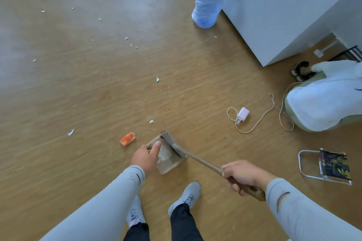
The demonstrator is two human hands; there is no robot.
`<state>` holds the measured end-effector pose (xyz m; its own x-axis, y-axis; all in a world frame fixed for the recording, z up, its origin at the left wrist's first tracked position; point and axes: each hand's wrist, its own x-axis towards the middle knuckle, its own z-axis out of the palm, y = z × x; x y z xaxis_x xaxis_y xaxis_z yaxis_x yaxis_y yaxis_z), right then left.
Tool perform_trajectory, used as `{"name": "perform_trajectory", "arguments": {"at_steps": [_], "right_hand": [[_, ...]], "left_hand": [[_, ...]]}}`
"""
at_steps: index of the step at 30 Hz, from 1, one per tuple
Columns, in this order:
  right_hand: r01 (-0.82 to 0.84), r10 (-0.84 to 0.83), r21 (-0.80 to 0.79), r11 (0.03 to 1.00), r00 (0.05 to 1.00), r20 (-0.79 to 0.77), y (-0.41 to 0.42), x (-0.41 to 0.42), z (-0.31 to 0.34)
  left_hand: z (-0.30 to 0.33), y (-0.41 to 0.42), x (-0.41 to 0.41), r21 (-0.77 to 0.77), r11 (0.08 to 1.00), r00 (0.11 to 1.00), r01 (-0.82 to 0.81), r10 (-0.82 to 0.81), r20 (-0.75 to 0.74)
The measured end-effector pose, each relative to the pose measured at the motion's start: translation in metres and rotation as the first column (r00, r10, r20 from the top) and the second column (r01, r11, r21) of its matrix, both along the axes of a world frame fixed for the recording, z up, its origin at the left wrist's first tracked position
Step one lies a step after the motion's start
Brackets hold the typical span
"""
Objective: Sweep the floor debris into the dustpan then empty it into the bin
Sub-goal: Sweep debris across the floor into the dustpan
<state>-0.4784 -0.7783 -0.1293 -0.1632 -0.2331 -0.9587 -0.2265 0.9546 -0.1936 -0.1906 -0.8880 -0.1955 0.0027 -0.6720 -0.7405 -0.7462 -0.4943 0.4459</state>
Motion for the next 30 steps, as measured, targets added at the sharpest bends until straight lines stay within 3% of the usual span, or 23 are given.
{"name": "perform_trajectory", "arguments": {"at_steps": [12,23,30], "right_hand": [[-0.141,0.122,-0.155,0.978,0.984,-0.127,-0.012,0.099,0.063],[-0.252,0.237,-0.160,0.954,0.966,-0.105,-0.050,0.188,0.062],[-0.311,0.295,-0.113,0.944,0.946,-0.133,-0.082,0.236,0.064]], "left_hand": [[0.061,0.015,0.135,-0.066,0.988,0.983,-0.138,0.129,-0.127],[0.067,0.024,0.243,-0.122,0.953,0.956,-0.279,0.263,-0.130],[0.056,0.019,0.294,-0.131,0.940,0.949,-0.315,0.311,-0.050]]}}
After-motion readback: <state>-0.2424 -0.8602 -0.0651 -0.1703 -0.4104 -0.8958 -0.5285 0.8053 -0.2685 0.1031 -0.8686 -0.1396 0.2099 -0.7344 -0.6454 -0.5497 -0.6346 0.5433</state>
